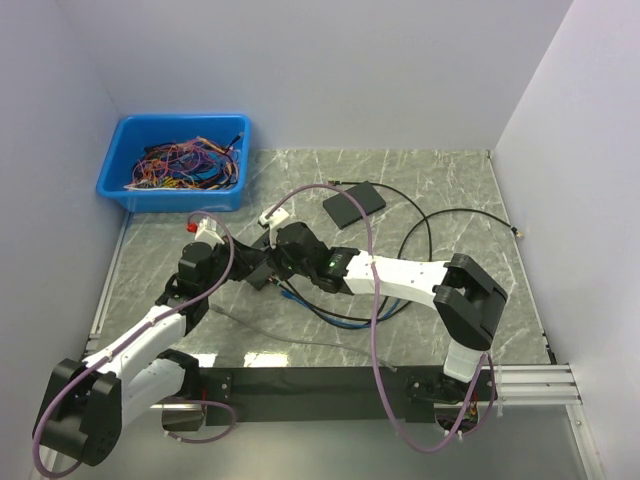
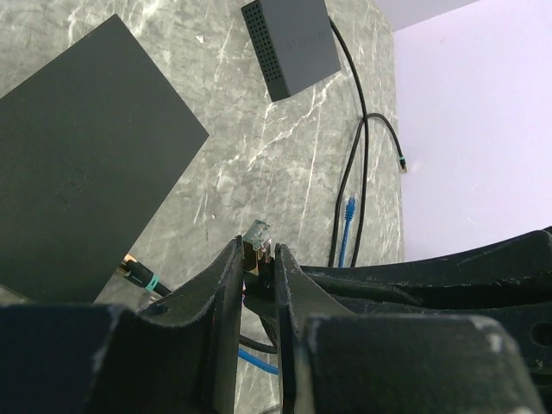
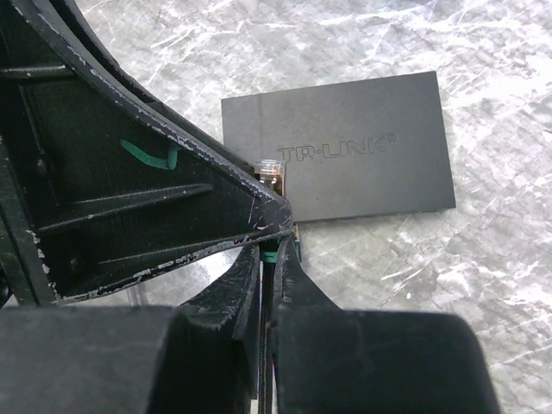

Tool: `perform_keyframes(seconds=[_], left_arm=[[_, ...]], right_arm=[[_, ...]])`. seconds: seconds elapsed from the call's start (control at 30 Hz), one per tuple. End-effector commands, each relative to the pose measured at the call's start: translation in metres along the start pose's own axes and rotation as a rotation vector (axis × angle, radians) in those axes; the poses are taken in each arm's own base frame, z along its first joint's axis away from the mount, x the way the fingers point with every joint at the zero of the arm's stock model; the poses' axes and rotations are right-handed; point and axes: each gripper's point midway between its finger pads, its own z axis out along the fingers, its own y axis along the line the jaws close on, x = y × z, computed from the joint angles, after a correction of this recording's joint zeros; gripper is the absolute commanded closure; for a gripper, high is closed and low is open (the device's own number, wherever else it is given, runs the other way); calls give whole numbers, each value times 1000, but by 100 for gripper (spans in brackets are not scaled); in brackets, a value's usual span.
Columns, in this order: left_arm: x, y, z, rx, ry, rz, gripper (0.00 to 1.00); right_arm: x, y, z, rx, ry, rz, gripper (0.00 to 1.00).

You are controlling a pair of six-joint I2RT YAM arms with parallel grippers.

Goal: Insert the plug into the switch port

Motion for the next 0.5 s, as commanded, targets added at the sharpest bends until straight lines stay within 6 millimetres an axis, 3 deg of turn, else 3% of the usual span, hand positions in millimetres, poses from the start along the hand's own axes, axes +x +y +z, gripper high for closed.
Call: perform_keyframes(seconds=[0.0, 0.1, 0.2, 0.27, 0.47], left_arm=[[-1, -12, -1, 55, -4, 20, 95], [-2, -14, -2, 62, -8, 24, 90], [-4, -15, -3, 57, -12, 31, 69], [-5, -13, -3, 44, -15, 40, 61], [-15, -2, -4, -42, -41, 120, 45]], right_arm=[[-19, 7, -5, -25, -75, 23, 100], [-16, 9, -2, -29, -68, 19, 100], [-14, 7, -1, -27, -64, 15, 100], [-10, 5, -1, -18, -52, 15, 100], [9, -29, 2, 66, 21, 70, 100]])
